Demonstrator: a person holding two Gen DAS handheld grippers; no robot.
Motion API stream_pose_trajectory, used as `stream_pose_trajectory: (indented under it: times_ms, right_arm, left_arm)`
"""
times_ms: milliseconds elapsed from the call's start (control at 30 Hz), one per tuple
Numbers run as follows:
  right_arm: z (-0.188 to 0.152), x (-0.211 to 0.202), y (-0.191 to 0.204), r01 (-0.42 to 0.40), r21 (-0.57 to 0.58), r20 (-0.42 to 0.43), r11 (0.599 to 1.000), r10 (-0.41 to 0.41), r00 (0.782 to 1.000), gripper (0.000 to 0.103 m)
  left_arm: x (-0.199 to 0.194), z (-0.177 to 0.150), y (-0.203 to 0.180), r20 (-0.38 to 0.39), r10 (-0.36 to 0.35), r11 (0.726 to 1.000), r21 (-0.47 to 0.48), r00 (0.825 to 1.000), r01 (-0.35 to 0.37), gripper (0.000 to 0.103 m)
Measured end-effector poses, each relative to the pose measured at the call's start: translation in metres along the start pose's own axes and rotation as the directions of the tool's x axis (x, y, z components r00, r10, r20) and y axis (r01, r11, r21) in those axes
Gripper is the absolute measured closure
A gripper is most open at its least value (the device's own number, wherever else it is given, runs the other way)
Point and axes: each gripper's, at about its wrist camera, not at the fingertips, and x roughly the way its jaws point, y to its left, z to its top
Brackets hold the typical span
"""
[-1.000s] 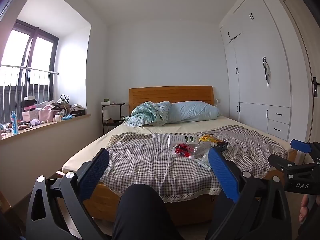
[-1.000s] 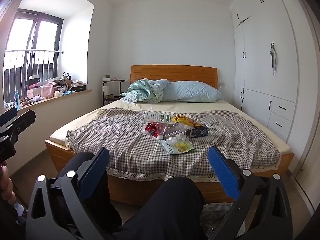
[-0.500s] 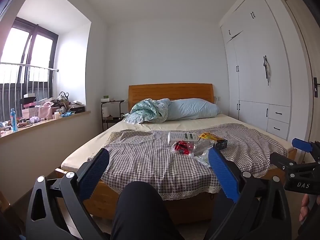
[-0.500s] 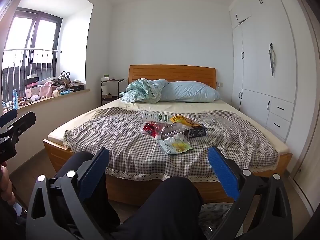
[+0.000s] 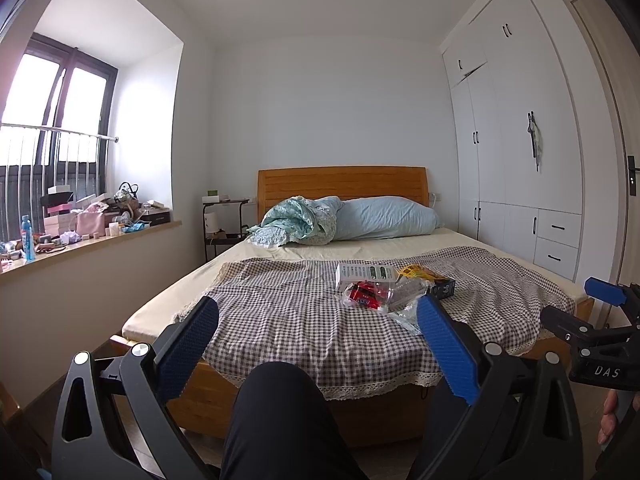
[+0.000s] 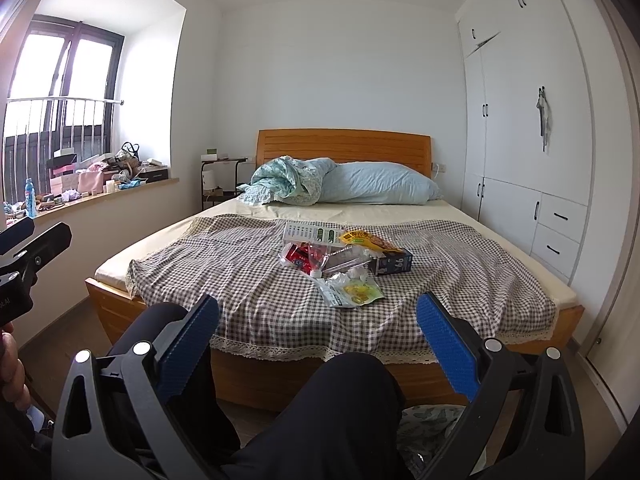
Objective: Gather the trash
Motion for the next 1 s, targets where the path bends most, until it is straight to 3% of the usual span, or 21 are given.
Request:
stream_pose_trajectory:
  times_ms: [1000]
  right_arm:
    - [-0.0016, 0.0004, 0.0009, -0.001, 0.005, 0.005, 1.0, 0.001, 1.0, 0.008]
  left_arm:
    - [-0.0003, -0.0017, 0.001, 0.002, -0.001, 1.0, -0.002, 1.0, 0.001, 0.007]
